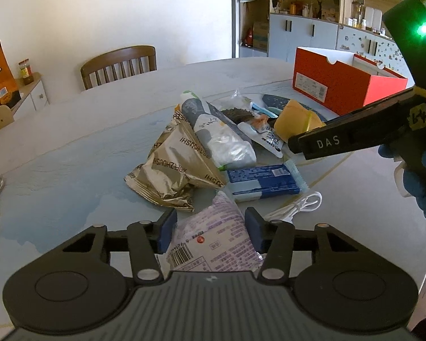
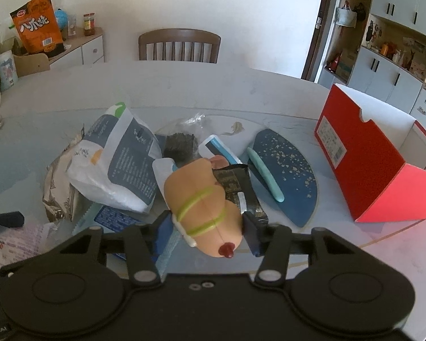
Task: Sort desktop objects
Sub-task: 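Carry the wrapper in the left gripper and the pig toy in the right gripper to the red box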
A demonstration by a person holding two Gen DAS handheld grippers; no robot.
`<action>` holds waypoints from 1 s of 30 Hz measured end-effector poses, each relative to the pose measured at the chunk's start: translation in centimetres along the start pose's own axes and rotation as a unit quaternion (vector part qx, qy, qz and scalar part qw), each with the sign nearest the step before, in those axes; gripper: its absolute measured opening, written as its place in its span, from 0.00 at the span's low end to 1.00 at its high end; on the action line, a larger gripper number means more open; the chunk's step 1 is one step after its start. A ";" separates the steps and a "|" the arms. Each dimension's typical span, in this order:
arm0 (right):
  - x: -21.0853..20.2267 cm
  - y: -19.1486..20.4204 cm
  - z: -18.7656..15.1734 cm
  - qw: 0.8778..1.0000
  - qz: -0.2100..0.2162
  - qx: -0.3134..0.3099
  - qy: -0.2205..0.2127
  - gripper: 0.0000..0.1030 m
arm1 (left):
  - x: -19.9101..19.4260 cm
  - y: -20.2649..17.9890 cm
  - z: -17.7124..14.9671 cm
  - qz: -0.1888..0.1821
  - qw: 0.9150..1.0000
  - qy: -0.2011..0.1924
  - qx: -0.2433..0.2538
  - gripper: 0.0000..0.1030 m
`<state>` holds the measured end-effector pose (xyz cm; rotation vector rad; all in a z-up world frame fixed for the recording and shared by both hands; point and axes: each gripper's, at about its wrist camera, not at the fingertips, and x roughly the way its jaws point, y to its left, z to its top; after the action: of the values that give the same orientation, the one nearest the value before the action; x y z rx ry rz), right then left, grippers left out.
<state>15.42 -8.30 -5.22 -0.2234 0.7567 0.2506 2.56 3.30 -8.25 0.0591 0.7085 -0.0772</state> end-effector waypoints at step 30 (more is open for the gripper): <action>-7.6 -9.6 2.9 0.998 0.016 0.051 -0.035 0.50 | -2.5 -7.0 10.5 -0.029 0.997 -0.062 0.033 0.49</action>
<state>14.87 -17.59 3.16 -0.1051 0.7015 0.2490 6.77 -4.41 1.15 0.0968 0.5828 -0.1595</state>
